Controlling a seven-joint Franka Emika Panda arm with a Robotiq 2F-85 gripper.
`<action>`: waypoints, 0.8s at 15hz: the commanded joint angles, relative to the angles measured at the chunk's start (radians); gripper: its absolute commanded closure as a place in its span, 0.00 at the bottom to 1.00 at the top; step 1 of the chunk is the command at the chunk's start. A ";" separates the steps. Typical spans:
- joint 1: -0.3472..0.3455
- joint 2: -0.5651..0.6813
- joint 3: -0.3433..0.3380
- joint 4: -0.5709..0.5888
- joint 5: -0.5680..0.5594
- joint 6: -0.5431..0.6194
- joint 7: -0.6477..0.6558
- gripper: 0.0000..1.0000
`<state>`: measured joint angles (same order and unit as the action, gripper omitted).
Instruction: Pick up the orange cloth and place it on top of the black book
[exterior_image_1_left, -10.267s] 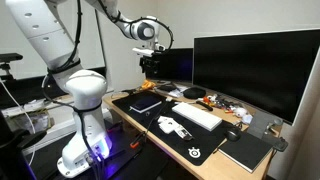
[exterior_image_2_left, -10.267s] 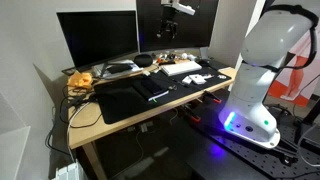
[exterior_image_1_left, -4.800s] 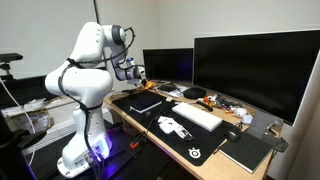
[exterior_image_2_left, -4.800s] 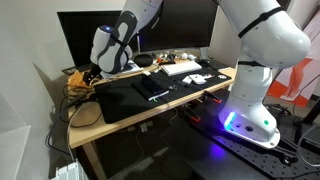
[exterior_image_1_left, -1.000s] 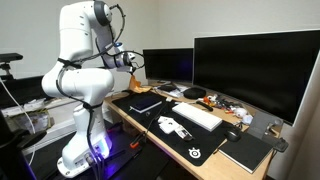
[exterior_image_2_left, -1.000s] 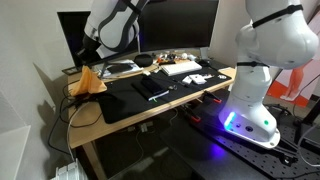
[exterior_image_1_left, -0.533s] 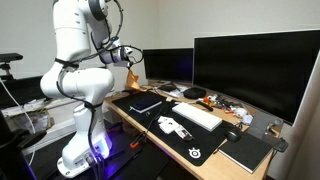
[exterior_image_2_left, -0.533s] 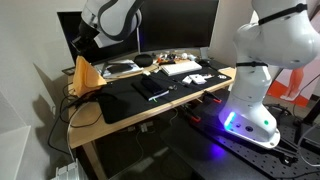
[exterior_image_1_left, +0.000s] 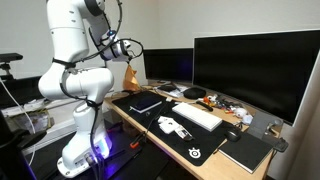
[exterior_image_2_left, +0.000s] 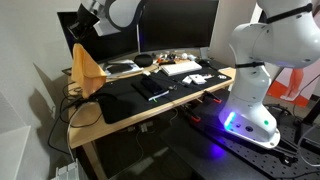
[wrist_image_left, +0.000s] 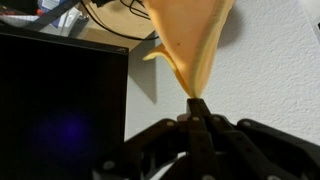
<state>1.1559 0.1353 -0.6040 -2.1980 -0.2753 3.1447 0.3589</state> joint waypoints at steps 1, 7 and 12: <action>0.124 -0.034 -0.129 -0.001 -0.140 0.000 0.142 1.00; 0.212 -0.015 -0.204 0.008 -0.247 -0.010 0.266 0.99; 0.241 -0.012 -0.220 0.007 -0.262 -0.023 0.294 0.99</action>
<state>1.3973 0.1234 -0.8241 -2.1906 -0.5373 3.1215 0.6532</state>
